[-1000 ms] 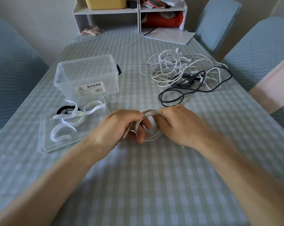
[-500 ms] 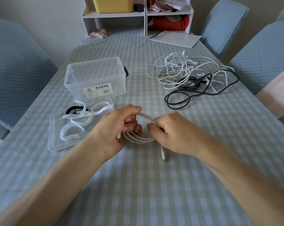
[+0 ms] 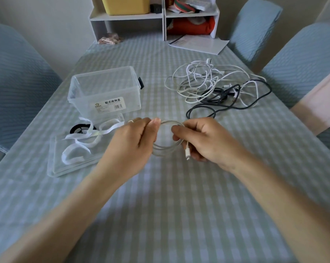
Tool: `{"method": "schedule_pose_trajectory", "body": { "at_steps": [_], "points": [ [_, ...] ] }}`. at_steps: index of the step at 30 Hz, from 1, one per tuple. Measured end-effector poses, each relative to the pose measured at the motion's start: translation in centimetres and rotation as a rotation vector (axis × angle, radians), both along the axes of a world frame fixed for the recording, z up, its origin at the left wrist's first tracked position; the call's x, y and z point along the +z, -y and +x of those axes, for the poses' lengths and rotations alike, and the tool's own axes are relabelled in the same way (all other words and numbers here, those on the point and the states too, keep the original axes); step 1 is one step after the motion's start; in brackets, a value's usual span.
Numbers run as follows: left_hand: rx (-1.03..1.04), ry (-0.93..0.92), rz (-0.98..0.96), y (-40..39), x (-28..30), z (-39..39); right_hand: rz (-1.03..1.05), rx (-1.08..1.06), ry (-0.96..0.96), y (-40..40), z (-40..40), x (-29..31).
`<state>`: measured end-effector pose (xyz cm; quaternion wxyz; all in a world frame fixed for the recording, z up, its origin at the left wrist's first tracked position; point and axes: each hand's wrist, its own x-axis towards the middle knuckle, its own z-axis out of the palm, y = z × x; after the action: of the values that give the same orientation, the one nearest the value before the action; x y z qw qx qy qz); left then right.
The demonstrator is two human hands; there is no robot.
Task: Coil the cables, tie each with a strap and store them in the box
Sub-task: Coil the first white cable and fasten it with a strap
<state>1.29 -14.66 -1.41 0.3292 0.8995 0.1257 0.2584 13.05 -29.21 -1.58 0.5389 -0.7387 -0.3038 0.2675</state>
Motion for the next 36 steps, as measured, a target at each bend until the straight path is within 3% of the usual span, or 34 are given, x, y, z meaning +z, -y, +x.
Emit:
{"method": "schedule_pose_trajectory", "body": {
  "at_steps": [3,7,12,14,18,23,27,30,33,36],
  "points": [
    [-0.070,-0.047,-0.020,0.4,0.1,-0.2,0.060,-0.052,0.049,-0.2,-0.1,-0.3],
    [-0.068,0.002,-0.192,0.6,0.0,-0.1,0.144,-0.114,0.149,-0.2,-0.8,-0.6],
    [0.007,0.057,-0.576,1.3,0.1,0.3,0.233,-0.159,0.416,-0.8,-1.8,-1.1],
    [-0.007,0.068,-0.712,1.5,0.0,0.2,0.243,-0.183,0.341,-0.9,-1.9,-1.1],
    [-0.002,0.096,-0.710,2.0,-0.5,0.6,0.259,-0.253,0.146,-1.2,-2.4,-1.2],
    [-0.039,0.100,-0.813,2.4,-0.4,0.8,0.277,-0.265,0.154,-1.5,-2.7,-1.3],
    [-0.014,0.139,-1.063,1.9,0.0,0.6,0.233,-0.216,0.178,-1.5,-2.9,-1.1],
    [-0.018,0.108,-1.195,1.9,-0.1,0.6,0.234,-0.259,0.076,-1.9,-2.7,-1.1],
    [0.014,0.101,-1.125,1.9,-0.3,1.1,0.219,-0.241,-0.047,-1.8,-2.4,-1.0],
    [0.065,0.067,-1.012,1.4,-0.2,1.3,0.085,-0.061,-0.028,-1.5,-1.7,-1.0]
  ]
}}
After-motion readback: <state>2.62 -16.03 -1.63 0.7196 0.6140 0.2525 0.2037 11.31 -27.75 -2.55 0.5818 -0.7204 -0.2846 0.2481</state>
